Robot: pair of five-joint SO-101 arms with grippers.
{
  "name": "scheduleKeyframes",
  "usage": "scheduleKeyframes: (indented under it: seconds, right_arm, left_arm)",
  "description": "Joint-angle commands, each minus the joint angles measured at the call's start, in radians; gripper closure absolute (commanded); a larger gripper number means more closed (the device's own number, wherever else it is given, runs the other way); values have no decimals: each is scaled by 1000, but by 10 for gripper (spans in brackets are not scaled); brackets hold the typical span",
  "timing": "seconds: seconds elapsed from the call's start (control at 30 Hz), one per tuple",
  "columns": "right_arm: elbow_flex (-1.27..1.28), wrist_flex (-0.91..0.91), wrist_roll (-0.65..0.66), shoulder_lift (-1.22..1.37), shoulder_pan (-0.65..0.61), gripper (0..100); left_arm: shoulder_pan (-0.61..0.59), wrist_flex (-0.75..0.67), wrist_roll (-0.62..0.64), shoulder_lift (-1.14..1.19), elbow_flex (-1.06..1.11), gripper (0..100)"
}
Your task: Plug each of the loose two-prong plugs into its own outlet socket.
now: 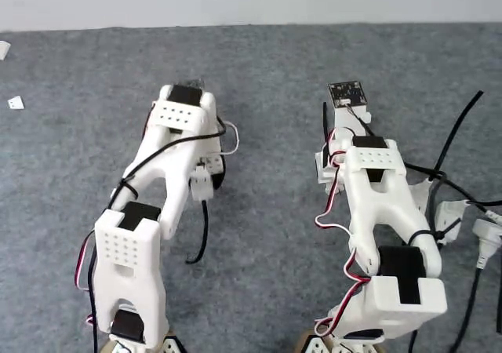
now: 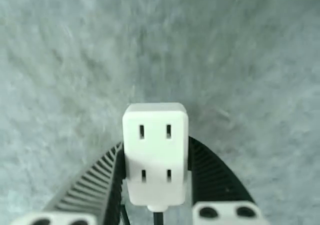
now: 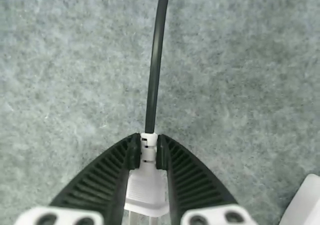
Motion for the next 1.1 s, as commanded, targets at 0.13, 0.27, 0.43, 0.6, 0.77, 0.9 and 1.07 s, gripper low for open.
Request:
scheduleKeyframes:
  seconds: [0.13, 0.27, 0.43, 0.6, 0.77, 0.9, 1.07]
  right_arm:
    - [-37, -18, 12, -5, -12, 990]
    - [-35, -18, 12, -5, -12, 990]
    - [-40, -18, 12, 16, -21, 990]
    - [-41, -18, 40, 30, -22, 990]
    - [-41, -18, 43, 30, -24, 990]
    - [-41, -18, 46, 30, -38, 990]
    - [-41, -19, 48, 30, -38, 987]
  left_arm:
    - [2, -321, -44, -61, 191, 988]
    - [0, -436, -132, -69, 298, 987]
    - [2, -377, -269, -60, 325, 969]
    - [-11, -365, -288, -87, 371, 775]
    - [-6, -345, -388, -130, 390, 644]
    - [-38, -345, -404, -241, 394, 644]
    - [-40, -348, -404, -422, 467, 644]
